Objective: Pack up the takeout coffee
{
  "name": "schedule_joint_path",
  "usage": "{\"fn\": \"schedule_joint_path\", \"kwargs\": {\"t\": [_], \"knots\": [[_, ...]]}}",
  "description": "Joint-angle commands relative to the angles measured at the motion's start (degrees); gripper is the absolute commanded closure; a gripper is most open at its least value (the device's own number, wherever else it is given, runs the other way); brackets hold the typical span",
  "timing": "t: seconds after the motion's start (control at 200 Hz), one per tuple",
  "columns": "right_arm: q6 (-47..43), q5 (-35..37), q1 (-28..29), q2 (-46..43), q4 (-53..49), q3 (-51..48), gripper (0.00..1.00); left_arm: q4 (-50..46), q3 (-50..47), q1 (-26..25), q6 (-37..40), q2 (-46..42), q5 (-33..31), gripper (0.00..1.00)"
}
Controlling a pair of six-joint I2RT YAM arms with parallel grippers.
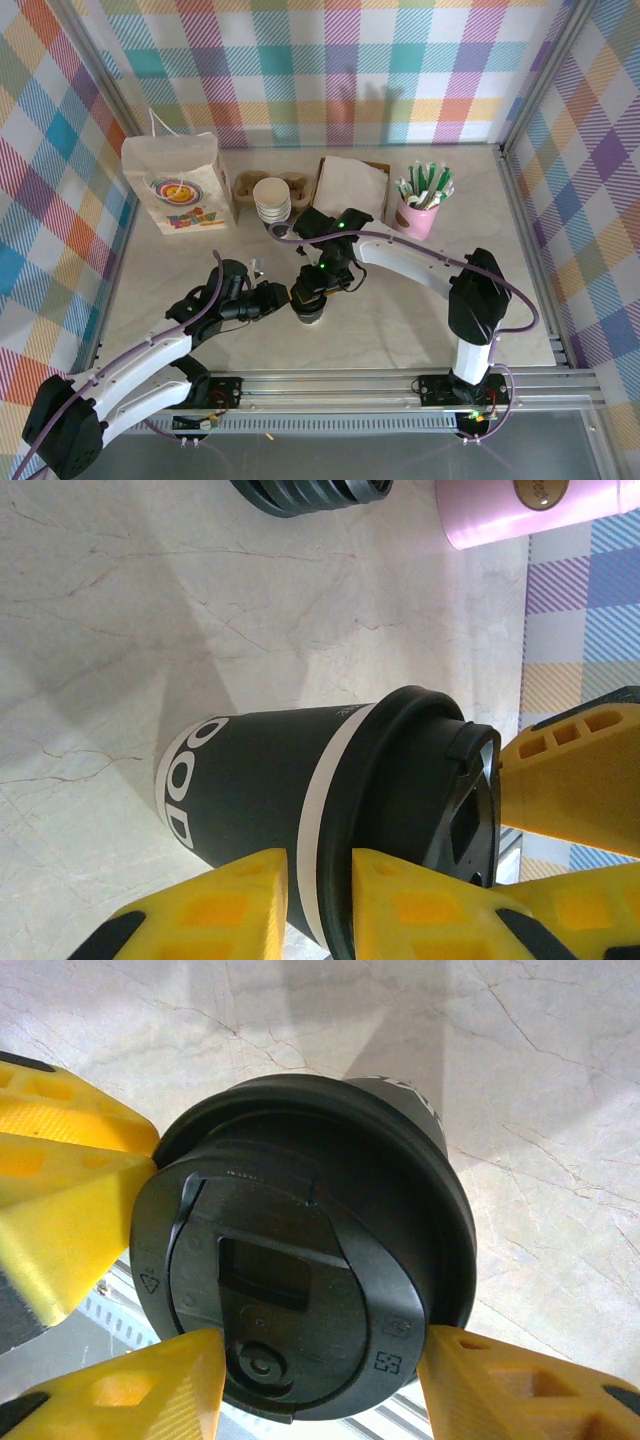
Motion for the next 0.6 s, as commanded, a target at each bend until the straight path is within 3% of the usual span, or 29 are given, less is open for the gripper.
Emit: {"fn": "schedule_joint_path", "kwargs": {"t": [0.0, 0.595], "knots": [[0.69, 1.62, 0.32, -0.56, -2.16, 0.38, 0.45, -3.53, 1.83, -0.24, 1.70, -0.67, -1.78, 0.76], [0.09, 3.09, 0.32, -2.82, -1.58, 1.20, 0.37, -4.78, 5.80, -0.22, 4.77, 0.47, -3.22, 0.73]]}}
